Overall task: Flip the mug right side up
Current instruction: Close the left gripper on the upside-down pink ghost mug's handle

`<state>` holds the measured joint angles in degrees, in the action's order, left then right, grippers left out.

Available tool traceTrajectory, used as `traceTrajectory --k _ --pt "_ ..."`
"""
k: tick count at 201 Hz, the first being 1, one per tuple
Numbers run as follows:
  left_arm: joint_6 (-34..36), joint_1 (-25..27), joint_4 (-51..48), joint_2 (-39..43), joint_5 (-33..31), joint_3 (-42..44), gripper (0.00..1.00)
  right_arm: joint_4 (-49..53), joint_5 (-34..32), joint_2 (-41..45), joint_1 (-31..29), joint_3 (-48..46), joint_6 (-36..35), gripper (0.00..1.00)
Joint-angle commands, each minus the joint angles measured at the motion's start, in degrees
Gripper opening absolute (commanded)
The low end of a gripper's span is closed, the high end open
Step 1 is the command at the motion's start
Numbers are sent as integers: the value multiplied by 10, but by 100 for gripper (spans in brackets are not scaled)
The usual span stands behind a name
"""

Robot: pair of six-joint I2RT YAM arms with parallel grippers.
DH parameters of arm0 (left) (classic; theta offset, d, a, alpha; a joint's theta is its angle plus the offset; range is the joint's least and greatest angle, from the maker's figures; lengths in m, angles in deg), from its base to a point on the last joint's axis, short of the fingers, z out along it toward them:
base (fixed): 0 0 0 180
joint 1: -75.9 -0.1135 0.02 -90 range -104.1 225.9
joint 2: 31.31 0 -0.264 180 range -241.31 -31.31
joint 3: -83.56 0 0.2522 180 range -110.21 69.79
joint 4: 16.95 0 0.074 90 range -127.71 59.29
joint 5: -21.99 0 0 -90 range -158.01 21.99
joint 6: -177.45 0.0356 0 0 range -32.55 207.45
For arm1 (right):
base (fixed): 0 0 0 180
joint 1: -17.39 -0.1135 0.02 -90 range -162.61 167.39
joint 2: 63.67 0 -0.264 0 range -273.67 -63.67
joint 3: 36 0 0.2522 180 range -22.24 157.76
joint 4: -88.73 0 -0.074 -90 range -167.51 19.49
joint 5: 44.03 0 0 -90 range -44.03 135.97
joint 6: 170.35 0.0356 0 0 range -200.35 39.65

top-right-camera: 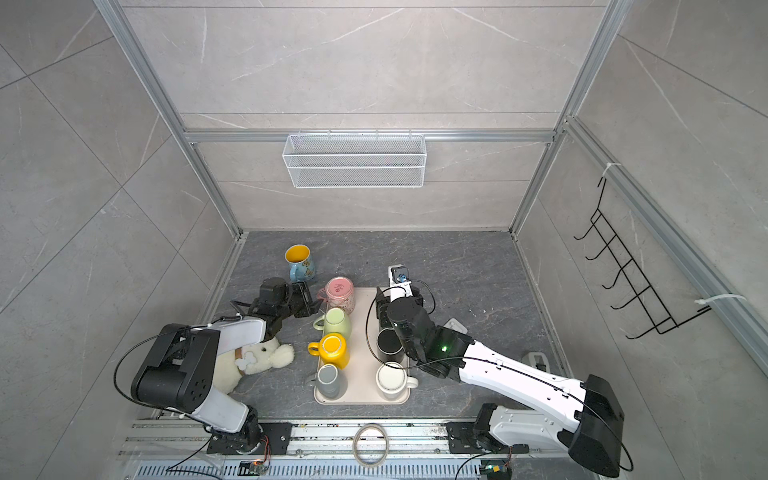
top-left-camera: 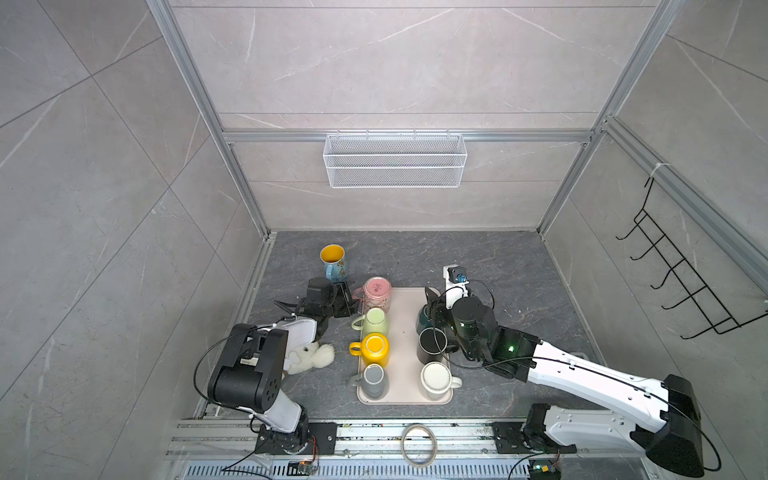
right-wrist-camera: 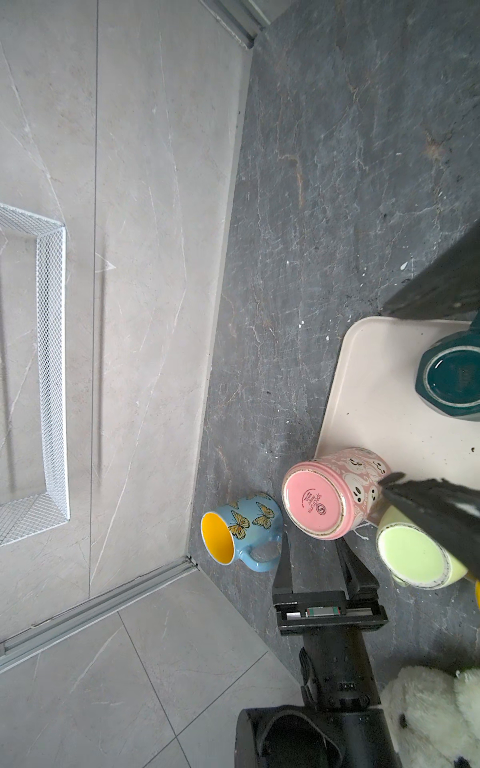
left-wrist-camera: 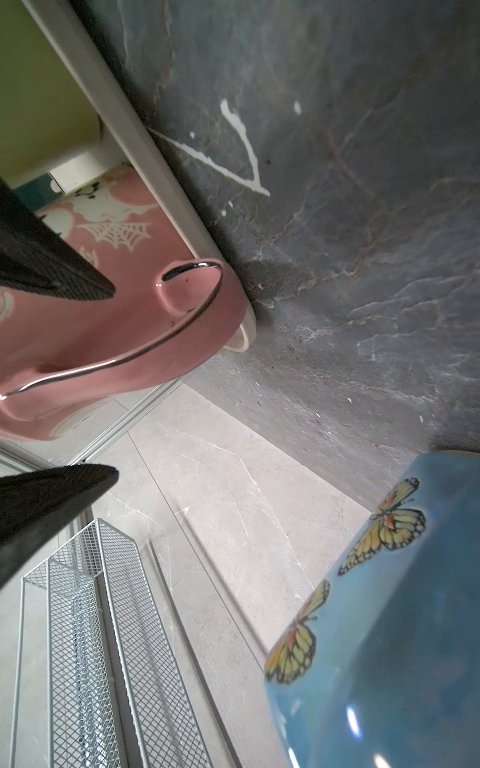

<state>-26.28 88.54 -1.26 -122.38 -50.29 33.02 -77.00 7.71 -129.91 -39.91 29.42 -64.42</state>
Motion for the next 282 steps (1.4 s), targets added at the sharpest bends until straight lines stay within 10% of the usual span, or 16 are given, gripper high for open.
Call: traceTrajectory --k 1,282 --pt "-10 3 38 -12 -6 -20 64 12 -13 6 2 0 10 63" --pt "-31 20 127 -108 8 -47 31 23 -35 12 2 -4 6 63"
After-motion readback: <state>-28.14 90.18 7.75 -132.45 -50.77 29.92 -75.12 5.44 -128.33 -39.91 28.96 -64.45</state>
